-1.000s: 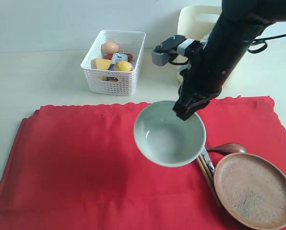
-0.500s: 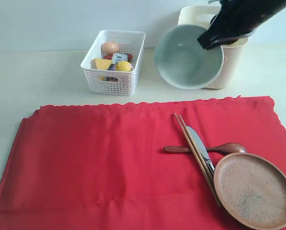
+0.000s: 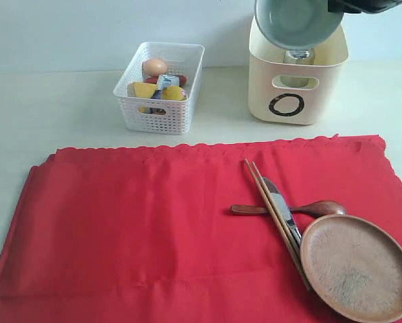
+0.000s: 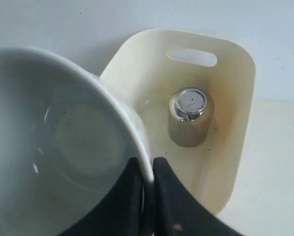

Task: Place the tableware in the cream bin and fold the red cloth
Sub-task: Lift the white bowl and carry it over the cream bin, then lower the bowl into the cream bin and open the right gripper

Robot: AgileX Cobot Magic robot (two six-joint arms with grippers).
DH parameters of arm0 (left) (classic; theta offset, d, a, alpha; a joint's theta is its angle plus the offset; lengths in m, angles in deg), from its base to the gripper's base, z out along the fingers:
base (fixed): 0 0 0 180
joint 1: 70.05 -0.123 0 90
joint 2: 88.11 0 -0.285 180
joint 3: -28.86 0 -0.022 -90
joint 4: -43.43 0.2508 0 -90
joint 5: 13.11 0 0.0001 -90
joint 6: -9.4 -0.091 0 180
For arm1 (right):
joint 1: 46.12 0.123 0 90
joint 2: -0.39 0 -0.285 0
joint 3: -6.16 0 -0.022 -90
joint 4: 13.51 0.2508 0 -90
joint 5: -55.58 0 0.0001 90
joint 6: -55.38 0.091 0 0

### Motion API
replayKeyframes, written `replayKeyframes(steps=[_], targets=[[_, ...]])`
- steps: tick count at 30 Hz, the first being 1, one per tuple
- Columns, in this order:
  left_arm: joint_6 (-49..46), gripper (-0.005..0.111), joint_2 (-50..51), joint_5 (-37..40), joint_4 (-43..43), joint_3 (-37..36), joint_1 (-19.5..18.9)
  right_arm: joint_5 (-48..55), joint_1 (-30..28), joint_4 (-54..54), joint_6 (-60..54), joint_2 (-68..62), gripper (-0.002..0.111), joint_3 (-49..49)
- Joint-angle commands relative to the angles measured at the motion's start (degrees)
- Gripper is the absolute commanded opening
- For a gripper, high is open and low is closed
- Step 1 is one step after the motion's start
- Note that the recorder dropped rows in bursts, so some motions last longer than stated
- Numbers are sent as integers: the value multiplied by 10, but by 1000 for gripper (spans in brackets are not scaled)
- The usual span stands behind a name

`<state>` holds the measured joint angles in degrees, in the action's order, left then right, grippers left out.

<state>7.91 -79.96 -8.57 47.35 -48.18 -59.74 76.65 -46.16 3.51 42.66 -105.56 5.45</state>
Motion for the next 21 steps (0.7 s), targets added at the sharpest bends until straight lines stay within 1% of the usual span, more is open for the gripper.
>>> replayKeyframes(steps=[1, 8, 16, 18, 21], targets=[[0, 0, -4, 1, 0, -2, 4, -53, -4, -2, 18, -40, 0, 4], [-1, 0, -4, 1, 0, -2, 4, -106, -4, -2, 44, -89, 0, 4], [1, 0, -4, 1, 0, -2, 4, -118, -4, -25, 37, -104, 0, 4], [1, 0, -4, 1, 0, -2, 4, -118, -4, -29, 37, -105, 4, 4], [1, 0, -4, 1, 0, -2, 4, -118, -4, -29, 37, -106, 15, 4]])
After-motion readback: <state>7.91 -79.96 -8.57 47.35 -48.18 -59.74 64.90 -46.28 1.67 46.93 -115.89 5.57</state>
